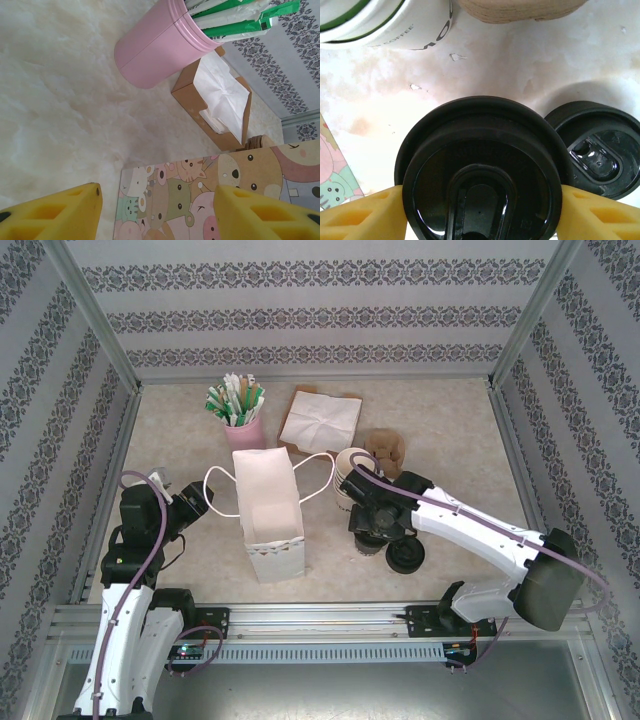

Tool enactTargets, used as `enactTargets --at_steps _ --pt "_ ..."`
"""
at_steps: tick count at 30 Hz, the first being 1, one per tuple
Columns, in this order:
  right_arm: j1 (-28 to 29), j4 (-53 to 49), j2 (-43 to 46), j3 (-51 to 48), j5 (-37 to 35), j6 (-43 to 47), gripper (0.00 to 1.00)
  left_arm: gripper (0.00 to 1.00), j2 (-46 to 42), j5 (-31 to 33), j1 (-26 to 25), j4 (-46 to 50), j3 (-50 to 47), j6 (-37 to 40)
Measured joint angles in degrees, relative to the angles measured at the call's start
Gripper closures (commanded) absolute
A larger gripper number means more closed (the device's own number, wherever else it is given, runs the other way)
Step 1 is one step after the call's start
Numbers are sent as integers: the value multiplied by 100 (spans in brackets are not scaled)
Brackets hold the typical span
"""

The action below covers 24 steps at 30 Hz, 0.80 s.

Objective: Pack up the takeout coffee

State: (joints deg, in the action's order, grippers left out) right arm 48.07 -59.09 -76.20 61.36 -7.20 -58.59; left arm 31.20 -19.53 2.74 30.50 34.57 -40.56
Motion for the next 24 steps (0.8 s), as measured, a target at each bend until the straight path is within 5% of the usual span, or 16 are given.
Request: enactTargets --at_steps 15,24 --pt "-33 109 -26 -116 68 938 43 38 0 -20 0 0 0 -2" --pt "-31 153 22 -151 39 944 41 39 52 -42 0 0 0 -2"
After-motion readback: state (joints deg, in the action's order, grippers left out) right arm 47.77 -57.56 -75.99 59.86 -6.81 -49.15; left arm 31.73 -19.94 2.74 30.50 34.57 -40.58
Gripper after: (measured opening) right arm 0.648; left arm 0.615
